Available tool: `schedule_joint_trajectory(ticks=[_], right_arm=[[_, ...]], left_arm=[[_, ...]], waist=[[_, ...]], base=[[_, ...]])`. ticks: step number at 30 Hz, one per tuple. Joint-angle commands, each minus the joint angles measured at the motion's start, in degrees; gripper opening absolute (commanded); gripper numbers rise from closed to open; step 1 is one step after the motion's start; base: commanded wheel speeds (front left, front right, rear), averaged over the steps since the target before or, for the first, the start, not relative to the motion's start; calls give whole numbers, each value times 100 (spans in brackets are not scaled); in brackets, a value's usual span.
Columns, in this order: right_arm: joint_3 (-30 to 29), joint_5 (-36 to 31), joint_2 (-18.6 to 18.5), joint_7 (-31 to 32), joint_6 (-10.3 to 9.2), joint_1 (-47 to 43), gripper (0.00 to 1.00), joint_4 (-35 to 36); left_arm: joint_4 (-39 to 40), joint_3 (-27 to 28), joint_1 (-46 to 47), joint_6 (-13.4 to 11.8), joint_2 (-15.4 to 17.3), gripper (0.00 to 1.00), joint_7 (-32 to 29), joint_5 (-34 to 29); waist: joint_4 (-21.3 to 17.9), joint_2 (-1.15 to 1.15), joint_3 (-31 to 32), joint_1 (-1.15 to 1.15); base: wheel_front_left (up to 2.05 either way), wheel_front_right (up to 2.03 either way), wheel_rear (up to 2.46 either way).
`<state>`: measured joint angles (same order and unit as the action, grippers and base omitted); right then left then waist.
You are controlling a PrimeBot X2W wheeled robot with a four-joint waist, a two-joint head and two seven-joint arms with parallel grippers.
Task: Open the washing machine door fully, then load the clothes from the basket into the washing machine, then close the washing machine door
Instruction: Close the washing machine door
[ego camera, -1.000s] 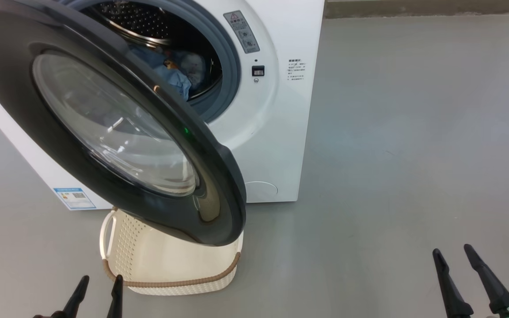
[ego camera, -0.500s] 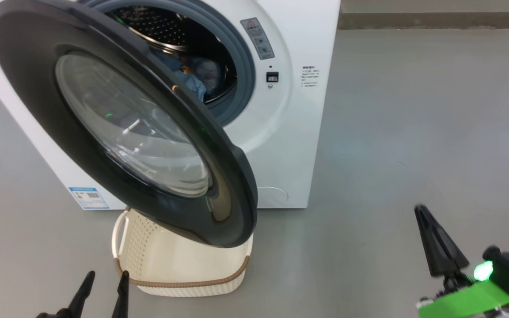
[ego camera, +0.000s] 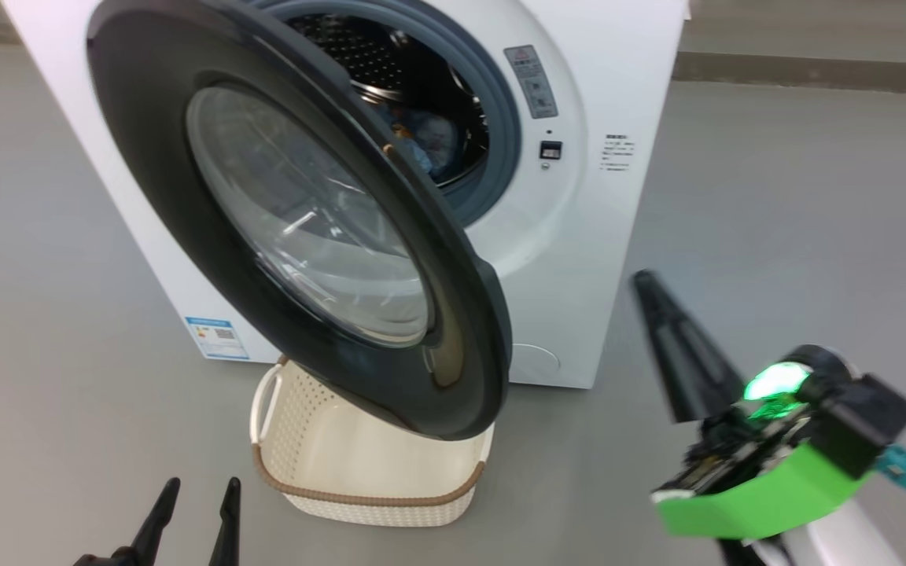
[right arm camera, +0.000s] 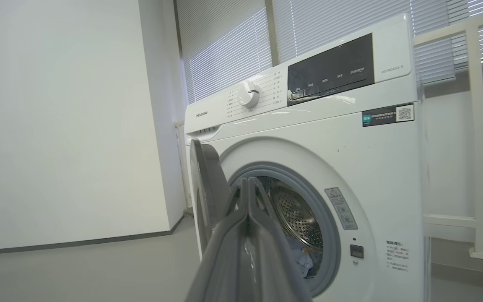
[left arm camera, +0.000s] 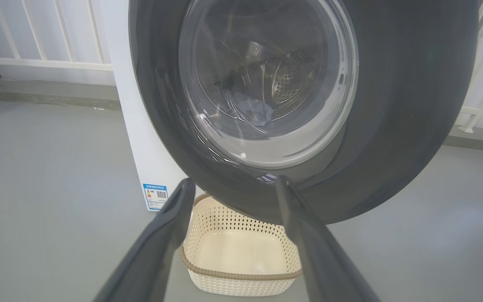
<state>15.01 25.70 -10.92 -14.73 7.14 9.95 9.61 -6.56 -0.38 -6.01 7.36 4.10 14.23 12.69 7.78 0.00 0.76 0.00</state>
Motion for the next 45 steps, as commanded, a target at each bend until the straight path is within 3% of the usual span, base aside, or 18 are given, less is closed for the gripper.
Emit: schedule_joint_trajectory(ticks=[1, 11, 18, 30, 45], right_arm=[[402, 83, -29, -27, 35, 248, 0, 171], [1730, 211, -193, -27, 35, 379, 0, -530], [2176, 297, -208, -27, 35, 450, 0, -1214], [1891, 401, 41, -27, 35, 982, 0, -2283], [1199, 387, 17, -27, 35, 1639, 0, -2844]], left_arm=[[145, 165, 44, 13, 7, 100, 76, -21], [131, 67, 70, 13, -64, 100, 76, -13], [99, -24, 103, 13, -93, 100, 77, 17], [131, -119, 345, 13, -120, 100, 77, 99], [266, -260, 629, 13, -122, 100, 77, 268]], waist=[[151, 0, 54, 0], [419, 0, 49, 0], [544, 0, 3, 0], [715, 0, -390, 0], [862, 0, -852, 0]], base=[[0, 0, 0], [0, 0, 0], [0, 0, 0], [0, 0, 0], [0, 0, 0]])
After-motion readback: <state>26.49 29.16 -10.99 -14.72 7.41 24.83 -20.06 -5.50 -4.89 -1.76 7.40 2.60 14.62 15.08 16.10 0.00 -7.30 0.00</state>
